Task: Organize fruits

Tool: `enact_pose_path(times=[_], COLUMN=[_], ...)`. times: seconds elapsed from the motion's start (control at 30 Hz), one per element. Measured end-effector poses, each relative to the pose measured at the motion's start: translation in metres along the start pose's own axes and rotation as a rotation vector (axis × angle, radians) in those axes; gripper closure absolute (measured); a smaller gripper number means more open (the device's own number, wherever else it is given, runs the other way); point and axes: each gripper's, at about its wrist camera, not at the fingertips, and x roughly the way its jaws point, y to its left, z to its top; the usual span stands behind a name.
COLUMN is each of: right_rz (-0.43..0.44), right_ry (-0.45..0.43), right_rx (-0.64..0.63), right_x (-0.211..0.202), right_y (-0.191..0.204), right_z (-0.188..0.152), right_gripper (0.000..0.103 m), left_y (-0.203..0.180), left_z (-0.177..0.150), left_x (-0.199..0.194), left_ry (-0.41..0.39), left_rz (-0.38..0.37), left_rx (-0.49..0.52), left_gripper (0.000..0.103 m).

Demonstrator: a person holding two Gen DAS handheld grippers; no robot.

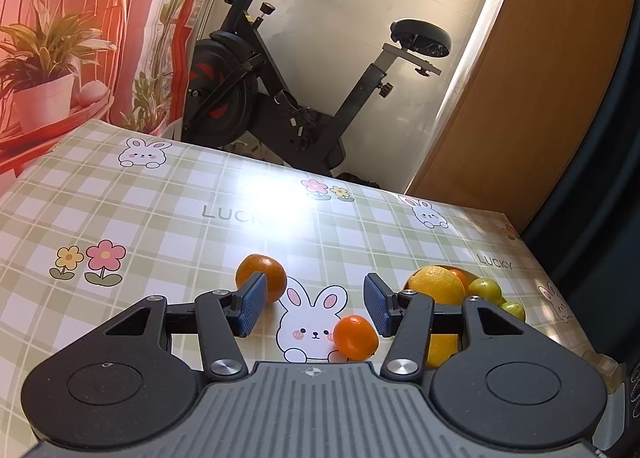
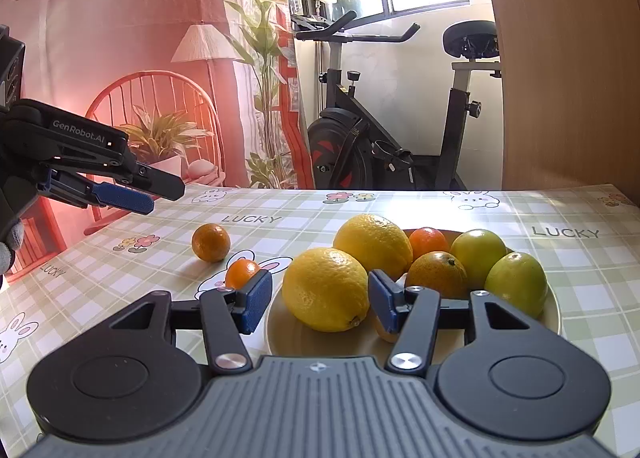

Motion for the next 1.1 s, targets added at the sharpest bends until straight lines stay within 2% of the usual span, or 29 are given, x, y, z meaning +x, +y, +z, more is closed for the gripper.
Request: enact_pose_path(times=[0.2, 0.37, 0.6, 0.9, 1.1], right_rz=[-0.01, 0.037, 0.092, 0.037, 0.034], right_ry=[-0.007, -0.02, 0.07, 0.208, 0.226], right_rx=[-0.034, -0.102, -0.172, -0.193, -0.228], right_x=[-0.004, -0.004, 0.032, 0.083, 0.094], right_y=[0.007, 0.027, 0.057, 0.071, 0.08], right_z=[0.003, 0.014, 0.021, 0.019, 0.018], right_gripper=[0.047, 0.047, 0.051, 0.062, 0.063], left_y=[0.007, 0.01, 0.015, 0.023, 0.024], left_z=[0.0, 0.001, 0.0, -0.002, -0.002], left_x=[0.004, 0.01, 0.017, 0.028, 0.034], left_ry=[0.007, 0.009, 0.007, 0.03, 0.053], left_rz=[-0.031, -0.052, -0.064, -0.067, -0.086], left_rx=[-0.009, 0.001, -0.005, -0.028, -0.024], left_gripper=[0.047, 0.047, 0.048, 0.048, 0.048])
